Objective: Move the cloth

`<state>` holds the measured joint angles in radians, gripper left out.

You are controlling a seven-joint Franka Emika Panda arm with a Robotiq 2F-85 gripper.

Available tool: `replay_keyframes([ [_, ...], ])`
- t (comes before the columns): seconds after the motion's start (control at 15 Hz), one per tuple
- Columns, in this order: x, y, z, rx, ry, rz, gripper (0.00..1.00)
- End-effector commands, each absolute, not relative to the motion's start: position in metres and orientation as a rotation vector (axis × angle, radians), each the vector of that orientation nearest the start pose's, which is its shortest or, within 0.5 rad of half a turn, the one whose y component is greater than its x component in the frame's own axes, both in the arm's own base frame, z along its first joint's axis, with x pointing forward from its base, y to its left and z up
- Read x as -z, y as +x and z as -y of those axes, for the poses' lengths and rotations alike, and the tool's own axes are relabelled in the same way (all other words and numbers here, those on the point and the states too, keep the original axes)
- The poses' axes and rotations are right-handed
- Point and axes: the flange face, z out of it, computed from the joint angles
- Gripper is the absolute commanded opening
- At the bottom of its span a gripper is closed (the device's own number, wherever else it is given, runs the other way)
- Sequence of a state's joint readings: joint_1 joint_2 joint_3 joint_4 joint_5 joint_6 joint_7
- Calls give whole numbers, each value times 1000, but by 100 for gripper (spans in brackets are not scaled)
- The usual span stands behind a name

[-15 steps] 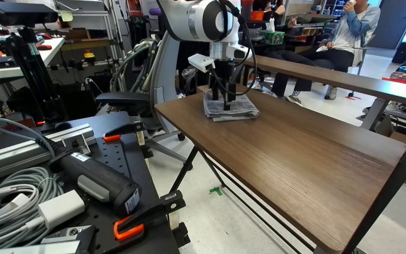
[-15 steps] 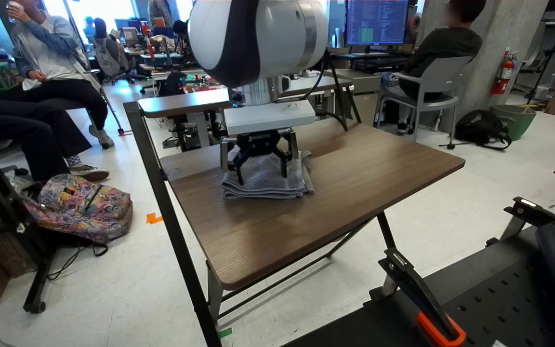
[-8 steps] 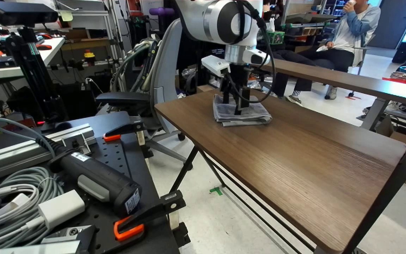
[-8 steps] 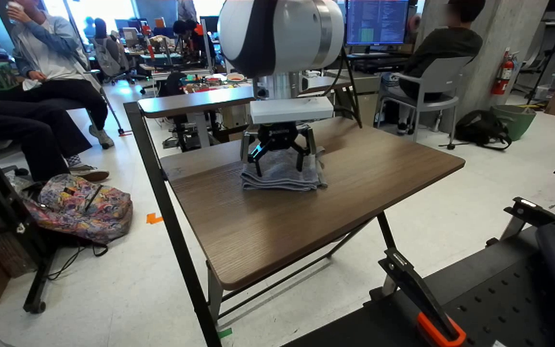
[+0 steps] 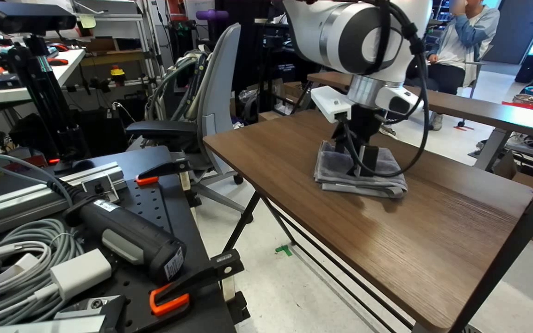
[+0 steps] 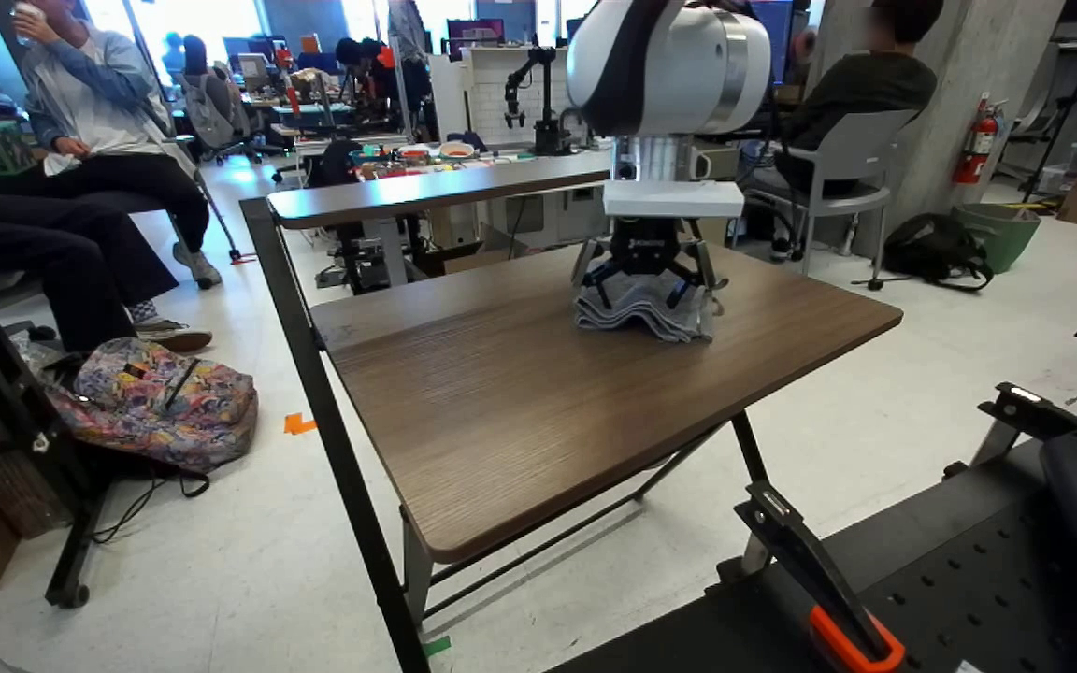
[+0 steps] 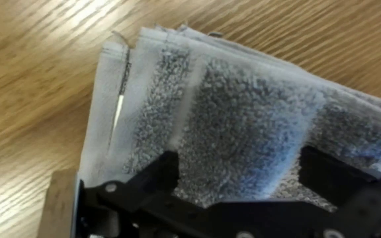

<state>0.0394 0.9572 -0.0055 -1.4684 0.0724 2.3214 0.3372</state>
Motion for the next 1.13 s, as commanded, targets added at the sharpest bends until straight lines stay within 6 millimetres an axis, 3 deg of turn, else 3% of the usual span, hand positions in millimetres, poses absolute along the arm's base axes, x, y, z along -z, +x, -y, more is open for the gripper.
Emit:
replay_keyframes([
  [0.0, -87, 704, 24, -221, -2996, -669, 100],
  [0.4, -115, 705, 88, -158, -2892, -845, 100],
  [0.6, -137, 698, 91, -163, -2894, -819, 100],
  [0.87, -178, 676, 72, 13, -2963, -734, 100],
  [0.93, -181, 670, 62, 65, -3000, -692, 100],
  [1.0, -165, 693, 77, -4, -2947, -755, 100],
  [1.07, -172, 688, 70, 28, -2960, -735, 100],
])
